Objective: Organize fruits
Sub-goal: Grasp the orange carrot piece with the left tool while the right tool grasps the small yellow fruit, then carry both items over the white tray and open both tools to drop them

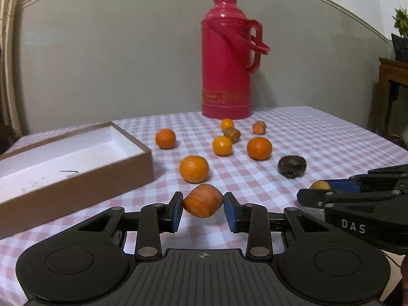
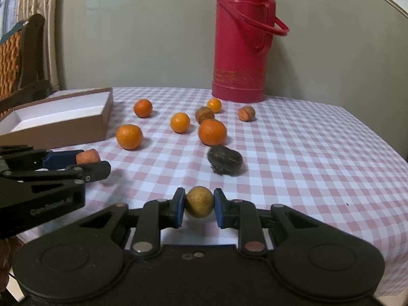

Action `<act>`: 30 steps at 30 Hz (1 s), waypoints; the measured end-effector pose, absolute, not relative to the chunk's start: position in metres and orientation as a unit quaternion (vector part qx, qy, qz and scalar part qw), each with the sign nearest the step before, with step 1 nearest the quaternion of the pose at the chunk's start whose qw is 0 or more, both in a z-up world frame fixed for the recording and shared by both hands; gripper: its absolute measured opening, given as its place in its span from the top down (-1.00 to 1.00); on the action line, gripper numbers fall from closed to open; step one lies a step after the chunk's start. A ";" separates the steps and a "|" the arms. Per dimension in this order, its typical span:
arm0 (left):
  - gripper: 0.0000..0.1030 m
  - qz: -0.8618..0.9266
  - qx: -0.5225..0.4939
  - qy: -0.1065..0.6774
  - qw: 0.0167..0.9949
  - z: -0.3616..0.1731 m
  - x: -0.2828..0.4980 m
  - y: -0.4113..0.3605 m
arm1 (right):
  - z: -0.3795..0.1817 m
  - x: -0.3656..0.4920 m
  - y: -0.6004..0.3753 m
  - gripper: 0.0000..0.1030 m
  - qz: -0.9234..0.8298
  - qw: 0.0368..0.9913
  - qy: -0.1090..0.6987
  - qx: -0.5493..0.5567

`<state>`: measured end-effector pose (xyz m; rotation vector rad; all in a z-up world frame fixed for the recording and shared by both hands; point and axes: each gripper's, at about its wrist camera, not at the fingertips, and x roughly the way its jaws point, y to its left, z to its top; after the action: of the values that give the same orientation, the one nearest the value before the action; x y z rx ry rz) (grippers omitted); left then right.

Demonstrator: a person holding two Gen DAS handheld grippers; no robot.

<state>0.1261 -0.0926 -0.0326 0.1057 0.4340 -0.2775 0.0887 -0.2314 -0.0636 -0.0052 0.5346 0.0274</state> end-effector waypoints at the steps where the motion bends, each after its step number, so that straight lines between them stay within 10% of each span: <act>1: 0.32 -0.134 0.053 0.211 0.967 -0.030 0.124 -0.089 | -0.061 0.088 -0.228 0.71 0.017 0.965 0.262 -0.002; 30: 0.32 0.111 0.007 0.153 0.982 0.027 0.144 0.106 | 0.011 0.177 -0.086 0.70 0.186 0.969 0.152 -0.053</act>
<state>0.1435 0.1056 0.0267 0.0146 0.3086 0.2231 0.1771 -0.0863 0.0113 -0.1080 0.3080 0.3751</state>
